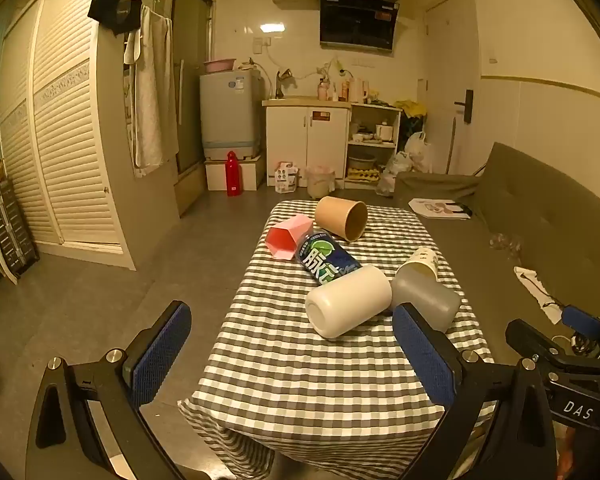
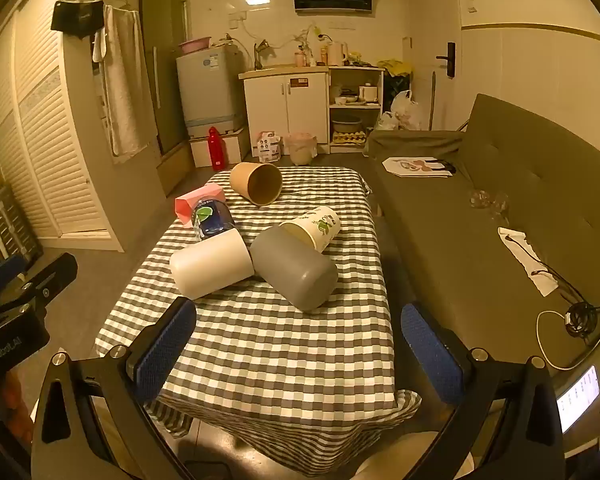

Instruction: Flip cup upside down

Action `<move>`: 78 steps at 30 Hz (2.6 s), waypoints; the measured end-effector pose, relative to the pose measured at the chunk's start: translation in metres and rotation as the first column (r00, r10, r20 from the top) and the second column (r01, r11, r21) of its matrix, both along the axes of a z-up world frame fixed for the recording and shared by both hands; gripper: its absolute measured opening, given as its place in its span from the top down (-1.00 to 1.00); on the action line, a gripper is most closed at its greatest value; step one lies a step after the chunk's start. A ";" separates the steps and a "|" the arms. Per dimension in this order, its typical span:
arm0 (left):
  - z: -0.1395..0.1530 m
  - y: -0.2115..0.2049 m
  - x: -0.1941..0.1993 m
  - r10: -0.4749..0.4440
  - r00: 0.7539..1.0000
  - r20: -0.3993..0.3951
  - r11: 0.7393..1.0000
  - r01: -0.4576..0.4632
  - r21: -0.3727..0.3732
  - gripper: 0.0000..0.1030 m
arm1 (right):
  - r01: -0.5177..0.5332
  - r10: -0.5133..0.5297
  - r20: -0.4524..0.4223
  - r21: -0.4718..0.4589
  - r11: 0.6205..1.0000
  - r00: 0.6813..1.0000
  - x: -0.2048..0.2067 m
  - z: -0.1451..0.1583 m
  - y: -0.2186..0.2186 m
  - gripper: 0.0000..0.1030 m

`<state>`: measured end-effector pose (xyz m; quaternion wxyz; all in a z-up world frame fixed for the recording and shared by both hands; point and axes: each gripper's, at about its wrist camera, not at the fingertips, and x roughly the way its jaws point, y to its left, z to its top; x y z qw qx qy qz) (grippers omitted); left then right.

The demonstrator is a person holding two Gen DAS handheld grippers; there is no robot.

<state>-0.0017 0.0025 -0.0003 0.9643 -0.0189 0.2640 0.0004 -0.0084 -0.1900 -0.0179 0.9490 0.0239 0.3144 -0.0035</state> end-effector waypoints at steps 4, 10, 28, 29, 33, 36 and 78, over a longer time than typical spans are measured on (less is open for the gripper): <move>-0.001 0.006 -0.001 0.006 1.000 -0.007 1.000 -0.006 -0.022 -1.00 | 0.004 -0.004 -0.007 0.004 1.000 1.000 0.000 -0.001 -0.001 -0.99; 0.000 0.004 -0.002 0.017 1.000 -0.009 1.000 -0.017 0.008 -1.00 | 0.004 -0.004 -0.007 0.013 1.000 1.000 -0.005 0.002 -0.001 -0.99; -0.002 0.002 0.000 0.014 1.000 -0.013 1.000 -0.014 0.007 -1.00 | -0.007 0.008 -0.017 0.019 1.000 1.000 0.000 -0.004 0.001 -0.99; -0.003 0.002 0.001 0.014 1.000 -0.014 1.000 -0.014 0.006 -1.00 | -0.009 0.009 -0.018 0.019 1.000 1.000 0.000 -0.004 0.002 -0.99; -0.003 0.002 0.001 0.014 1.000 -0.015 1.000 -0.013 0.005 -1.00 | -0.010 0.010 -0.019 0.018 1.000 1.000 0.001 -0.004 0.002 -0.99; -0.003 0.002 0.001 0.013 1.000 -0.014 1.000 -0.013 0.007 -1.00 | -0.010 0.010 -0.019 0.018 1.000 1.000 0.002 -0.004 0.003 -0.99; -0.009 0.002 0.001 0.008 0.999 -0.037 1.000 -0.007 0.011 -1.00 | -0.009 0.010 -0.032 0.026 1.000 0.999 0.001 -0.006 0.002 -0.99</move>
